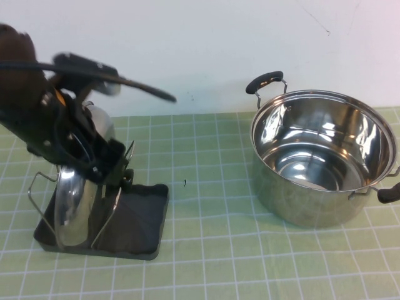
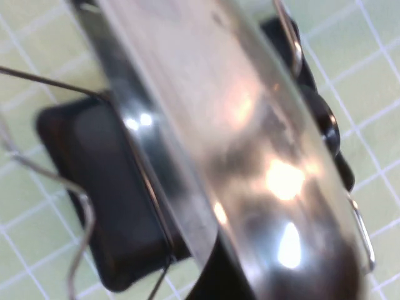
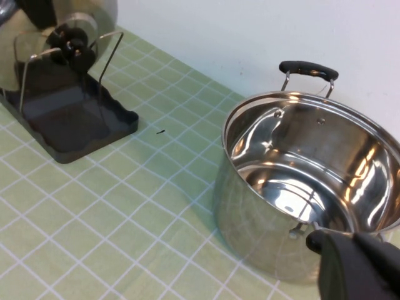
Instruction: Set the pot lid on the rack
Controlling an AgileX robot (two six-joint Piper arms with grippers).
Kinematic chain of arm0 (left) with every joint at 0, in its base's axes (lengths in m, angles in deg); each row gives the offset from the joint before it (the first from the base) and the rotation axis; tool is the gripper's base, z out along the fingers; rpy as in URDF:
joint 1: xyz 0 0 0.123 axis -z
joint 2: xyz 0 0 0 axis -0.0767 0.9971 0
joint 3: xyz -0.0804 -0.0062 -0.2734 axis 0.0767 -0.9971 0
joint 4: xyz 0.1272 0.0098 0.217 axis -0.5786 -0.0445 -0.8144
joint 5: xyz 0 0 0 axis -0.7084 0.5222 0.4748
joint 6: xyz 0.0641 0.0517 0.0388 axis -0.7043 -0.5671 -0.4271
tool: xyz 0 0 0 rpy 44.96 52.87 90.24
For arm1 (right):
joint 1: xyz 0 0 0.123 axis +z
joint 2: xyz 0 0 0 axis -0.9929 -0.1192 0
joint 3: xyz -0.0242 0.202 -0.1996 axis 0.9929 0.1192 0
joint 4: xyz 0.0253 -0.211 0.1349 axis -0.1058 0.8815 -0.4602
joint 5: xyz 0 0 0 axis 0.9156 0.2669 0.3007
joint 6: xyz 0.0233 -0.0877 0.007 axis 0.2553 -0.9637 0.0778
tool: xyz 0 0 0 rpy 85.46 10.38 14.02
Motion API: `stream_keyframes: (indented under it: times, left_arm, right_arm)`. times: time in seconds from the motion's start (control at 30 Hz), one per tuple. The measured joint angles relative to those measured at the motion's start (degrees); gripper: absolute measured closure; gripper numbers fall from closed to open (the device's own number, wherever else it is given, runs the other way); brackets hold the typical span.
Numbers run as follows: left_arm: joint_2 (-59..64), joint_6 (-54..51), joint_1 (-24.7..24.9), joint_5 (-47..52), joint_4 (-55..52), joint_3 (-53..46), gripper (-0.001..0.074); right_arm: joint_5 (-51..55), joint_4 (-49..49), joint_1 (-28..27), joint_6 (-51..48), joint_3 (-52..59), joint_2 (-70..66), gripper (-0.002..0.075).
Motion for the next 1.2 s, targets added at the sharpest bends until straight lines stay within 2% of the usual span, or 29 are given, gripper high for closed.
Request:
stream_keyframes:
  times: [0.2, 0.33, 0.47, 0.57, 0.7, 0.83, 0.93, 1.03, 1.2]
  left_arm:
    - [-5.5, 0.8, 0.0, 1.8, -0.5, 4.8, 0.0152]
    - [-11.0, 0.8, 0.0, 2.6, -0.5, 7.9, 0.0174]
    - [-18.5, 0.8, 0.0, -0.9, -0.6, 10.6, 0.0288]
    - [-23.9, -0.3, 0.0, -4.9, -2.7, 11.3, 0.0438]
    - [-29.6, -0.4, 0.0, -6.9, -13.4, 11.6, 0.0657]
    - [-31.3, 6.7, 0.0, -1.1, -30.3, 11.9, 0.0719]
    - [-31.2, 11.6, 0.0, 8.0, -35.6, 11.9, 0.073]
    - [-31.5, 10.8, -0.1, 12.2, -26.9, 11.9, 0.0732]
    - [-34.3, 0.7, -0.1, 12.6, 3.9, 9.2, 0.0734]
  right_arm:
    - [-0.4, 0.1, 0.0, -0.6, 0.0, 0.0, 0.0727]
    - [-2.2, 0.1, 0.0, -5.1, 0.0, 0.0, 0.0727]
    - [1.1, 1.0, 0.0, -12.1, -1.6, 0.0, 0.0727]
    - [7.9, 5.7, 0.0, -14.5, -4.1, 0.0, 0.0727]
    - [18.6, 14.4, 0.0, -15.1, -7.8, 0.0, 0.0727]
    - [28.1, 21.3, 0.0, -16.2, -10.6, 0.1, 0.0727]
    - [29.3, 19.1, 0.0, -16.4, -11.3, 0.3, 0.0727]
    - [29.3, 11.7, 0.0, -16.6, -11.3, 0.4, 0.0727]
    - [27.7, -4.2, 0.0, -18.5, -10.8, 0.4, 0.0727]
